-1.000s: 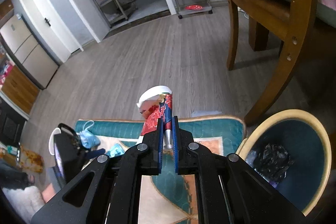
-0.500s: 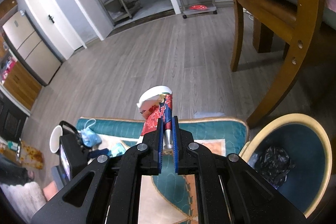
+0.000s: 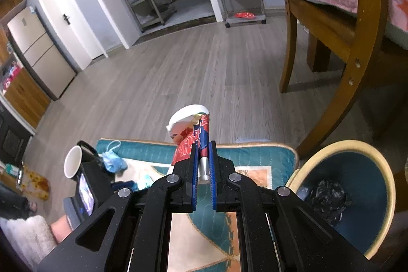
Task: Collect trash
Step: 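Carry the snack bag and blister pack over the teal bin and open both tools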
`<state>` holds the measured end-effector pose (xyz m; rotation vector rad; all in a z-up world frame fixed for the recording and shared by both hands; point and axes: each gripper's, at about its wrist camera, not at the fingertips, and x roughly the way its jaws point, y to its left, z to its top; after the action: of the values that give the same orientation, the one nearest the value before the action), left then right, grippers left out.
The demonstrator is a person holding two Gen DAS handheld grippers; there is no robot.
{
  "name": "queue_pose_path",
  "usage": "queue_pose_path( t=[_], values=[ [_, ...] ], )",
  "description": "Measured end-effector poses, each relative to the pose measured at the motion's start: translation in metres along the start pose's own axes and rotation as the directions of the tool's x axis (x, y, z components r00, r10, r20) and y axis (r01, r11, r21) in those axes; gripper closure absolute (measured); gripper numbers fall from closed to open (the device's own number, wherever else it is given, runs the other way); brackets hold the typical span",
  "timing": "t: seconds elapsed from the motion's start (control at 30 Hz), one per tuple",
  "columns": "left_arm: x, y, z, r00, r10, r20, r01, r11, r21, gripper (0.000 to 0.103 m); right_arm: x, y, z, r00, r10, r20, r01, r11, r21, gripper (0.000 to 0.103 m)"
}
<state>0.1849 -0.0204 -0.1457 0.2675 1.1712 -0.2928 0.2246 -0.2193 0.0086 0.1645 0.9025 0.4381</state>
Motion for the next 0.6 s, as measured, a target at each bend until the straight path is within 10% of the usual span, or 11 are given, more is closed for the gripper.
queue_pose_path(
  t=[0.33, 0.6],
  values=[
    [-0.039, -0.017, 0.01, 0.996, -0.028, 0.088, 0.027, 1.0, 0.016, 0.006, -0.045, -0.019, -0.003, 0.996, -0.074, 0.053, 0.075, 0.997, -0.008, 0.094],
    [-0.105, -0.108, 0.061, 0.951, -0.139, 0.277, 0.089, 0.979, 0.185, 0.006, -0.106, -0.103, -0.012, 0.963, -0.248, 0.103, 0.236, 0.965, 0.11, 0.094]
  ],
)
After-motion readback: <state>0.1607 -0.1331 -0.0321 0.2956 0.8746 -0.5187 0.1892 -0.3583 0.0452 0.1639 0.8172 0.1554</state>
